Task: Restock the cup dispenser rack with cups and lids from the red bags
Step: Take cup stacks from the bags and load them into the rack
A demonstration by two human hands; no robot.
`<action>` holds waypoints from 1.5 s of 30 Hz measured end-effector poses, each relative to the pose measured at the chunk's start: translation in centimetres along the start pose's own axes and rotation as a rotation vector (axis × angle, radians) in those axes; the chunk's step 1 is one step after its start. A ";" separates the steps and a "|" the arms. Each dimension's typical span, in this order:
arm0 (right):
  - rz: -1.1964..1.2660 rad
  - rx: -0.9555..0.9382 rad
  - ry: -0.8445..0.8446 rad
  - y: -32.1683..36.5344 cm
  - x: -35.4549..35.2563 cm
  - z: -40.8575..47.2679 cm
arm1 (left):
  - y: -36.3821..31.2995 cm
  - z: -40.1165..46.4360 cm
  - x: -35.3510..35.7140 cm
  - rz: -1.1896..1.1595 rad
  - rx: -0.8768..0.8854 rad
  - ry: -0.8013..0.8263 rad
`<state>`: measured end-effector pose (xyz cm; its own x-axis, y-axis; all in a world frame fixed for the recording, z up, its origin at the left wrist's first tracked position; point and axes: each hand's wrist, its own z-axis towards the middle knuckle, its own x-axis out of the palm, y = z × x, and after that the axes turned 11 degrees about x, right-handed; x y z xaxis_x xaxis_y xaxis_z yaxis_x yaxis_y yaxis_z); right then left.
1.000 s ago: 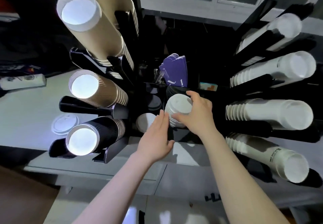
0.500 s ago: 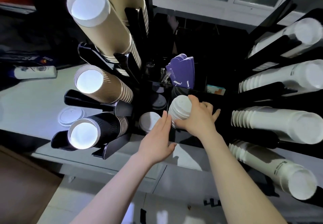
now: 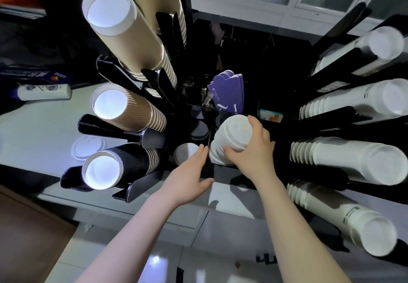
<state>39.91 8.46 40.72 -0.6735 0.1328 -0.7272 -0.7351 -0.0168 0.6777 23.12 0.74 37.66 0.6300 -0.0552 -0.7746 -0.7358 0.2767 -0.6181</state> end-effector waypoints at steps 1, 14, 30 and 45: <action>0.068 -0.004 -0.005 -0.1 -0.2 0.0 | 0.1 -0.2 -0.2 -0.013 -0.004 -0.007; 0.273 -0.044 0.073 1.1 0.2 -0.8 | 0.6 -2.3 -0.5 -0.034 -0.030 -0.059; -0.117 -0.308 0.185 5.5 6.9 -0.8 | 0.0 -5.1 -0.1 -0.063 -0.209 -0.273; -0.736 -0.468 0.133 3.7 9.4 -0.7 | 1.3 -4.3 0.4 0.004 -0.204 -0.227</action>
<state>30.80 8.91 36.26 0.0018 0.1538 -0.9881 -0.9229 -0.3801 -0.0609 21.34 -3.04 35.95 0.6497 0.1673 -0.7416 -0.7585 0.0768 -0.6472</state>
